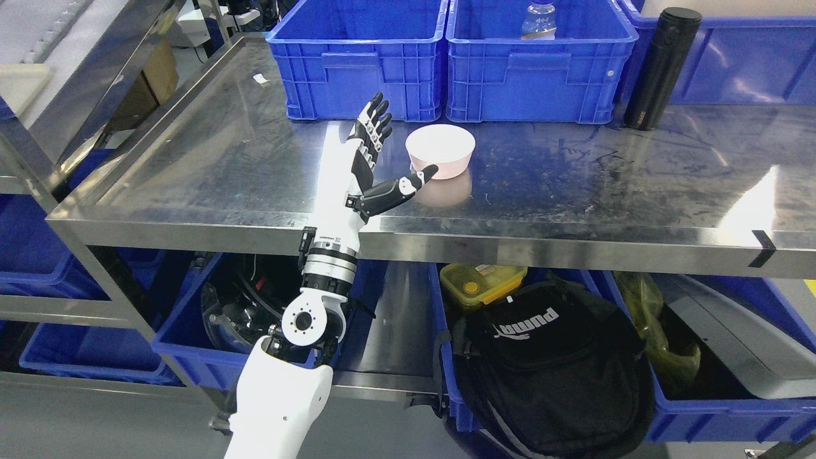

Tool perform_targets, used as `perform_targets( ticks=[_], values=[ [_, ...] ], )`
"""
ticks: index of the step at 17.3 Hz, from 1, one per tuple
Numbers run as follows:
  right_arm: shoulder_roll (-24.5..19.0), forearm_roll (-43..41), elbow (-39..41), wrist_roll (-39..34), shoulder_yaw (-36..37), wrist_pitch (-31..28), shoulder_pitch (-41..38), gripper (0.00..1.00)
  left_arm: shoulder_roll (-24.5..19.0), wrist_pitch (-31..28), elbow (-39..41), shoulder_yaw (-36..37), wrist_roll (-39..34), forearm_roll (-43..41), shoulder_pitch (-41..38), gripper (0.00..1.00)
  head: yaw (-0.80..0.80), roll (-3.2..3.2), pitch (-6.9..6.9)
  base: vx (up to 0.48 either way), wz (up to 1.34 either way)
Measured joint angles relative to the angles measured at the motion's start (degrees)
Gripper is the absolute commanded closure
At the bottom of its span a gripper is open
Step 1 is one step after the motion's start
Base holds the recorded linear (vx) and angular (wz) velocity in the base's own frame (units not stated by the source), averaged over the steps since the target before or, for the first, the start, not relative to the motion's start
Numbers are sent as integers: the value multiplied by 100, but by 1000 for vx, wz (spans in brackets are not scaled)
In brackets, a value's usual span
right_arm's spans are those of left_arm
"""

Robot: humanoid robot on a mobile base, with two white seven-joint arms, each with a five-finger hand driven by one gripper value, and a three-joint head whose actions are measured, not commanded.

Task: Stack pink IKEA bowl on shelf middle layer
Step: 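Swing the left hand down and toward the pink bowl on the table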

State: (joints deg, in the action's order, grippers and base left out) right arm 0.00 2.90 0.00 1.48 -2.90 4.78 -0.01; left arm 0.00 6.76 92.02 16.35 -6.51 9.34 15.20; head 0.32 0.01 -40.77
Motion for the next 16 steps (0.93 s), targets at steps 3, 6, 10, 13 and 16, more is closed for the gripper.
perform_targets(
  ticks=[3, 6, 10, 13, 16],
  values=[
    [0, 0, 0, 2, 0, 0, 0, 0, 0, 19, -2, -67, 10, -19, 39, 0, 0, 0, 0, 43, -137],
    [0, 0, 0, 4, 0, 0, 0, 0, -67, 34, -1, -147, 132, -85, 161, 0, 0, 0, 0, 35, -53],
    [0, 0, 0, 4, 0, 0, 0, 0, -463, -20, -3, -239, 534, -616, 352, 0, 0, 0, 0, 14, -19],
    [0, 0, 0, 5, 0, 0, 0, 0, -846, -42, -5, -280, 1693, -1321, 569, 0, 0, 0, 0, 0, -13],
    [0, 0, 0, 5, 0, 0, 0, 0, -1262, 2, -12, -320, 2964, -2371, 911, 0, 0, 0, 0, 0, 0]
  ],
)
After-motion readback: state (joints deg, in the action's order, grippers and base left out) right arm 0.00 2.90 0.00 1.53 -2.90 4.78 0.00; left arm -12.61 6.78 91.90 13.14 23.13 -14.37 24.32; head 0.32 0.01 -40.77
